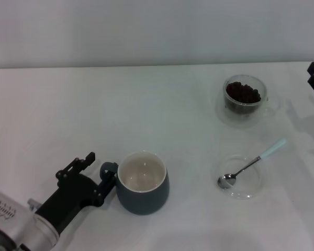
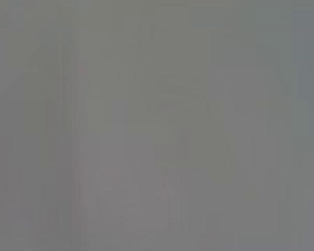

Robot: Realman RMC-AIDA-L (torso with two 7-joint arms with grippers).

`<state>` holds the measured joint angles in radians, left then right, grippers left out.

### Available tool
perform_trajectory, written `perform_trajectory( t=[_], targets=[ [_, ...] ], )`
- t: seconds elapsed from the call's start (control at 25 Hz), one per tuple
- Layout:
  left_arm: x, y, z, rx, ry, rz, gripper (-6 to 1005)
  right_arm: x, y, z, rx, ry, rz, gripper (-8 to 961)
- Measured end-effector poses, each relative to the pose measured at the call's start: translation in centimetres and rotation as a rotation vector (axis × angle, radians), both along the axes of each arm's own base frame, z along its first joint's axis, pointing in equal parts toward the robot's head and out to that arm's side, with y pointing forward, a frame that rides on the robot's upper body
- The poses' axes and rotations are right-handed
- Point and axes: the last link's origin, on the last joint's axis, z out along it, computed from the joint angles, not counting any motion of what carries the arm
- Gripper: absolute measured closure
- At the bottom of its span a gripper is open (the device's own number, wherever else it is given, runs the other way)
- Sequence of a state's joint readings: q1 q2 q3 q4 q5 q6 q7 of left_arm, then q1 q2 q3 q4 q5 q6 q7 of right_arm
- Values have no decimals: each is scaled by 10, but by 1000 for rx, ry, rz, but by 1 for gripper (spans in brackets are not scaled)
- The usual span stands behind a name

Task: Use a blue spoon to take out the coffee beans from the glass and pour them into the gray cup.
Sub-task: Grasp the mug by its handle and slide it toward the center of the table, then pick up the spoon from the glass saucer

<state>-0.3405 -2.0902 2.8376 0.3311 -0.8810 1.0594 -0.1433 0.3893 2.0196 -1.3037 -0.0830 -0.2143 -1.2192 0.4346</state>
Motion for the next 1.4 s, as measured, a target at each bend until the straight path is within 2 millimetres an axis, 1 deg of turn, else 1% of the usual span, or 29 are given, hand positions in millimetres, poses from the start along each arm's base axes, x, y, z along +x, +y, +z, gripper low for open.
perform_trajectory(
  t=[0.24,0.44,0.56,0.68,0.88,1.08,1.32,1.4],
  targets=[
    [-7,-15,4,16,-29,21,390,8,-8,3,-21,152,-28,335],
    [-14,-28,10,53,-53,32,251,17,-18,4,-79,297,-53,338],
    [-17,-35,14,70,-59,35,251,25,-27,5,-149,400,-82,340],
    [-25,-48,19,96,-70,57,250,34,-36,7,-230,500,-117,341],
    [-36,-69,35,184,-100,80,249,36,-46,-3,-337,578,-153,344],
    [-45,-82,50,269,-114,109,249,31,-51,-21,-404,594,-165,347],
    [-54,-86,59,317,-107,146,254,22,-55,-49,-488,607,-190,350],
    [-55,-87,60,320,-104,149,257,20,-55,-53,-504,605,-190,351]
  ],
)
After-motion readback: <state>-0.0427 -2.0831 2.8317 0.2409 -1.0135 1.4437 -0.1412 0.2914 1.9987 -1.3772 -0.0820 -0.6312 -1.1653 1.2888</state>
